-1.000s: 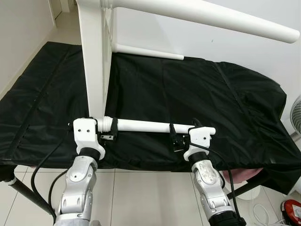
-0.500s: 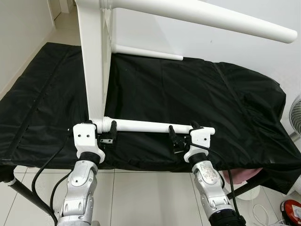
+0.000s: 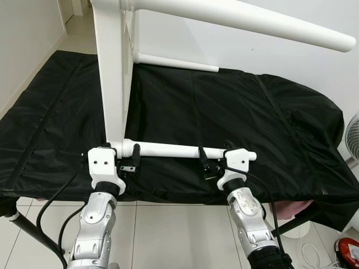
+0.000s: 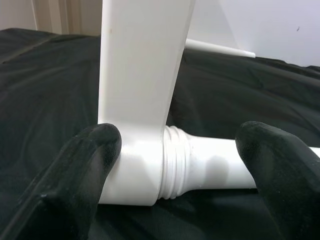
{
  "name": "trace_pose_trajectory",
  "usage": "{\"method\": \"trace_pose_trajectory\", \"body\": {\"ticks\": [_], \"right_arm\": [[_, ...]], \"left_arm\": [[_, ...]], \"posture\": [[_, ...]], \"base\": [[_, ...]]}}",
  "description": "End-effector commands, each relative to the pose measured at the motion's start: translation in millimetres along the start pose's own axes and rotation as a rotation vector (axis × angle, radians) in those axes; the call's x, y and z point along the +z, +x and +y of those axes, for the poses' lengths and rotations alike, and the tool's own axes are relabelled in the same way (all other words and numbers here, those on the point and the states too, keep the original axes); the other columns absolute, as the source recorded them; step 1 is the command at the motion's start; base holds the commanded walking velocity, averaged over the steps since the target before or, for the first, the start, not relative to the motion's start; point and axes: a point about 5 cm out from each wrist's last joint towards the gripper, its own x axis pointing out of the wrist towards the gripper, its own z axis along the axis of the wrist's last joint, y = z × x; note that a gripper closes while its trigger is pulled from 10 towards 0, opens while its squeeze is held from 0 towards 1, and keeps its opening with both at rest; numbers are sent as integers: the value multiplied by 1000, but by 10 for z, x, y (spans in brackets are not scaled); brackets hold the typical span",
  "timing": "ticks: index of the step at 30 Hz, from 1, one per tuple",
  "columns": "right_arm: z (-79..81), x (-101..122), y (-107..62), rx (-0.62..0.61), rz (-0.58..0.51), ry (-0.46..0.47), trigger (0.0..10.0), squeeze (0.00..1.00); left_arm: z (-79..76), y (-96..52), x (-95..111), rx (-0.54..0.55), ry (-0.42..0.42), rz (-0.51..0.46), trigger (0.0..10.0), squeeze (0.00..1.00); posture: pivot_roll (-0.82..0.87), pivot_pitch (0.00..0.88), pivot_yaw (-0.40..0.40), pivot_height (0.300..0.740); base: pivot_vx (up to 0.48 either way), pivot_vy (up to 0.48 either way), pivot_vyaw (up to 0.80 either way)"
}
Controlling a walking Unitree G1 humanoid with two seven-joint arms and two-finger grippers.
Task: Building children table
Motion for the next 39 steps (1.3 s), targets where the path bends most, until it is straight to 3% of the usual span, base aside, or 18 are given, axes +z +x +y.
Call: {"method": "trace_pose_trajectory", "body": {"ticks": [1,17,27,39], "right_arm": [[-23,-18,9,-14,22,-52,10000,0],[-53,16,33,-23,4,-102,10000,0],[-102,1,85,-66,-1,-147,10000,0],[-114,-9,101,-79,-16,-127,10000,0]], "left_arm": [[-55,-15,-28,-29,-7,24,10000,0],[-83,-12,-25,-40,2,25,10000,0],[-71,71,20,-67,58,-10,10000,0],[-43,90,28,-72,77,-24,10000,0]], "posture": [[43,0,-117,740],[43,0,-117,740],[52,0,-112,740],[50,0,-103,740]], "base": [[0,0,0],[0,0,0],[0,0,0],[0,0,0]]}}
